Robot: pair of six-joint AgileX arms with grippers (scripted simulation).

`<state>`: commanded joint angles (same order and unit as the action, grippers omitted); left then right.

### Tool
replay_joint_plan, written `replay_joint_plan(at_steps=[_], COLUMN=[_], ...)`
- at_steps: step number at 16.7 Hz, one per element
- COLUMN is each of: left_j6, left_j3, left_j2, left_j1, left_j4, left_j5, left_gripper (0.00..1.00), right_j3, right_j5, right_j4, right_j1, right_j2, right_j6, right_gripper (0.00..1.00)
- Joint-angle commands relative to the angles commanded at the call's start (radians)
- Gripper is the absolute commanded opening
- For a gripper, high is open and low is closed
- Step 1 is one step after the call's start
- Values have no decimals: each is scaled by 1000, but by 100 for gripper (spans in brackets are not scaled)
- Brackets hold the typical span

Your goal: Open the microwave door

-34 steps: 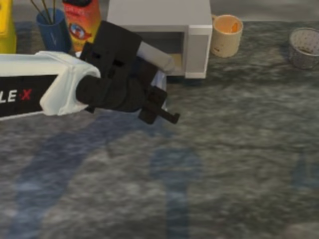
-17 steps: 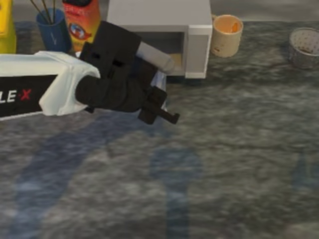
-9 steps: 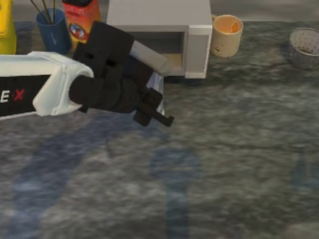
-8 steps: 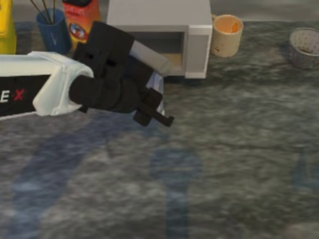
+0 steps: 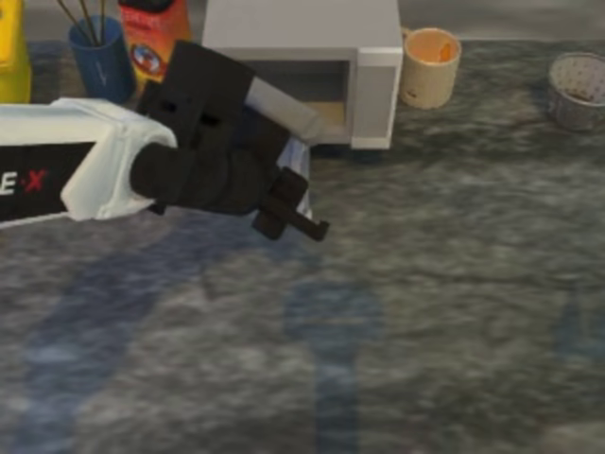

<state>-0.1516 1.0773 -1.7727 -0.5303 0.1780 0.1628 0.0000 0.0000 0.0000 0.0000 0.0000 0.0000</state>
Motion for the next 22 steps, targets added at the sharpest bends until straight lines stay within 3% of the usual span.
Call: replay_joint_plan(at_steps=[14, 22], left_j6=[0, -59], left_j3=[0, -18], left_j2=[0, 16], left_j1=[0, 26], left_j4=[0, 10], left_j5=[0, 48], left_gripper=[0, 0], right_j3=[0, 0], right_j5=[0, 0], right_j4=[0, 0], right_j1=[0, 0], right_j2=[0, 0], right_j6=[0, 0], right_gripper=[100, 100])
